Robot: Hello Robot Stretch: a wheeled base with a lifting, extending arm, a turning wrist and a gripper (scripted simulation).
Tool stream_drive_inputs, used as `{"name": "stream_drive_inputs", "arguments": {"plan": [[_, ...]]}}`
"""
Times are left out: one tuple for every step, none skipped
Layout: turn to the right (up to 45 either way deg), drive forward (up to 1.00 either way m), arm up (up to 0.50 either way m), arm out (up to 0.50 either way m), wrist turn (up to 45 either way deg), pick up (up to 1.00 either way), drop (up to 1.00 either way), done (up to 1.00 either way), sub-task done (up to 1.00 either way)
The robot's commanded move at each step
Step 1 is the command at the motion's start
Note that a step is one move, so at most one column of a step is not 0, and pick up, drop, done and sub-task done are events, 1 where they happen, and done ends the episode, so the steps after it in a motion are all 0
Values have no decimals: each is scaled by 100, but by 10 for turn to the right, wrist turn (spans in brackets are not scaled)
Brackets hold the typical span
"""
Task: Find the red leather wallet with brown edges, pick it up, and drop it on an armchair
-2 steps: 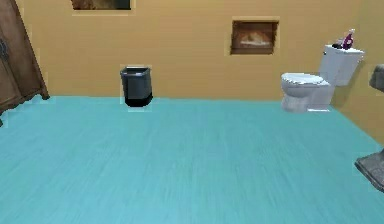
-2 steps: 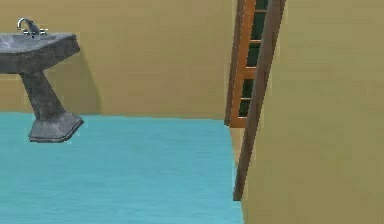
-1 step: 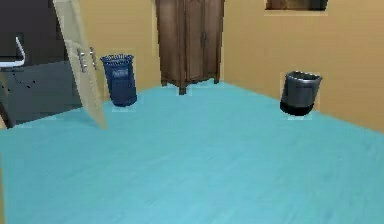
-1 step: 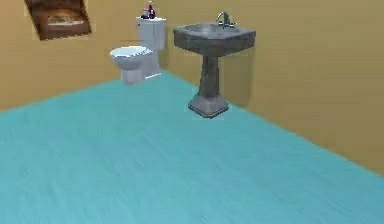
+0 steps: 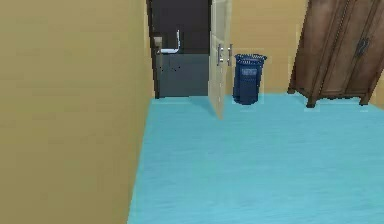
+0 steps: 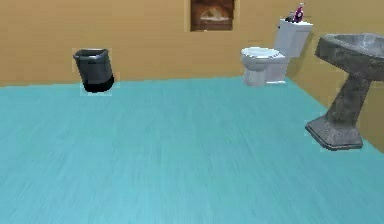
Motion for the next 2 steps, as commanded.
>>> {"name": "stream_drive_inputs", "arguments": {"plan": [[0, 100, 0, 0, 0, 0, 0, 0, 0], [0, 100, 0, 0, 0, 0, 0, 0, 0]]}}
